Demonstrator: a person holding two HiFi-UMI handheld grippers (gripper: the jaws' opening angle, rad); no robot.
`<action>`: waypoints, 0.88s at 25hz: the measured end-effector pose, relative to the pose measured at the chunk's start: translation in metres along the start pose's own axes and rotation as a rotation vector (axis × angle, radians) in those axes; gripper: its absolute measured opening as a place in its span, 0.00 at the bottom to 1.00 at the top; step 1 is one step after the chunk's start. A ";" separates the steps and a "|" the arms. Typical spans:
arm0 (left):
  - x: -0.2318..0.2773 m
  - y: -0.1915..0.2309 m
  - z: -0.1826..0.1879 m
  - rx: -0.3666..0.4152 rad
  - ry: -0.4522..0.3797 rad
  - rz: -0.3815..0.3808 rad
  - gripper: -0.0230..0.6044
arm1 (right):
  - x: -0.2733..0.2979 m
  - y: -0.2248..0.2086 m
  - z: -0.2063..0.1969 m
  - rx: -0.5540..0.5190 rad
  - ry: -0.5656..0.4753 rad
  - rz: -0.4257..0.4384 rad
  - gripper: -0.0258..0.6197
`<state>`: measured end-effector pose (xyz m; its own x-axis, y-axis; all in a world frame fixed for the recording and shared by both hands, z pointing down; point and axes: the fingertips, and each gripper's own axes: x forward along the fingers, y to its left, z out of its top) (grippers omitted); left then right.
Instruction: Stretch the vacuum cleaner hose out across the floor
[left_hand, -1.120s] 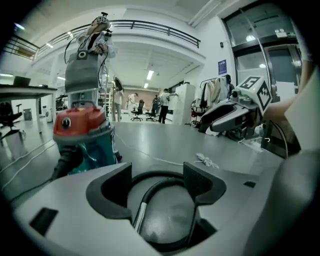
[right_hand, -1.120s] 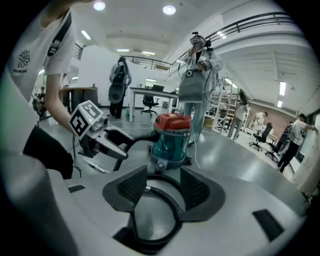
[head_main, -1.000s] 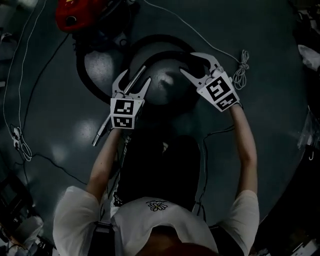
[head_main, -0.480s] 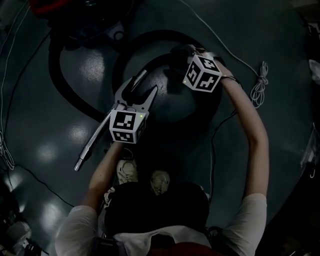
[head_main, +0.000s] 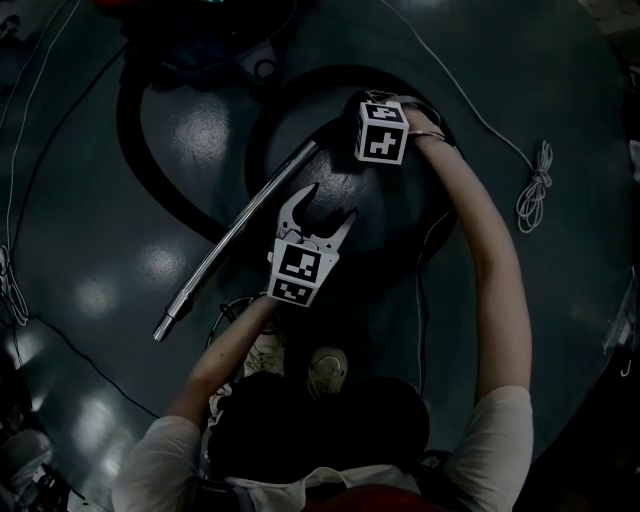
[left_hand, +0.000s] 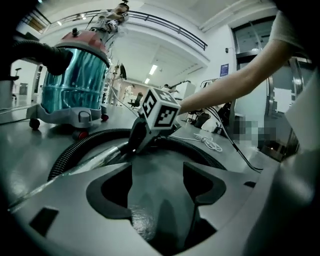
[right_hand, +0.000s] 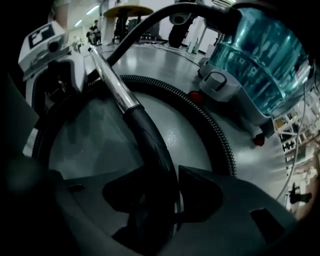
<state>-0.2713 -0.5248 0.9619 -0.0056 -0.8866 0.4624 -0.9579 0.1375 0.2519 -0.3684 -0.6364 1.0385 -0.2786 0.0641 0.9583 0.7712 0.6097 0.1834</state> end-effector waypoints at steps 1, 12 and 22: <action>0.001 -0.002 -0.001 0.015 0.002 0.000 0.52 | 0.001 -0.001 -0.001 0.019 0.004 0.007 0.35; 0.002 0.004 -0.002 -0.030 -0.005 0.046 0.52 | -0.066 -0.001 -0.042 0.074 0.082 -0.113 0.34; -0.004 -0.009 -0.002 0.020 -0.007 0.038 0.52 | -0.147 0.055 -0.160 0.411 0.103 -0.185 0.34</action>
<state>-0.2621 -0.5218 0.9598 -0.0444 -0.8839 0.4656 -0.9626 0.1625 0.2167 -0.1930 -0.7386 0.9430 -0.3158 -0.1418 0.9382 0.4169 0.8675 0.2714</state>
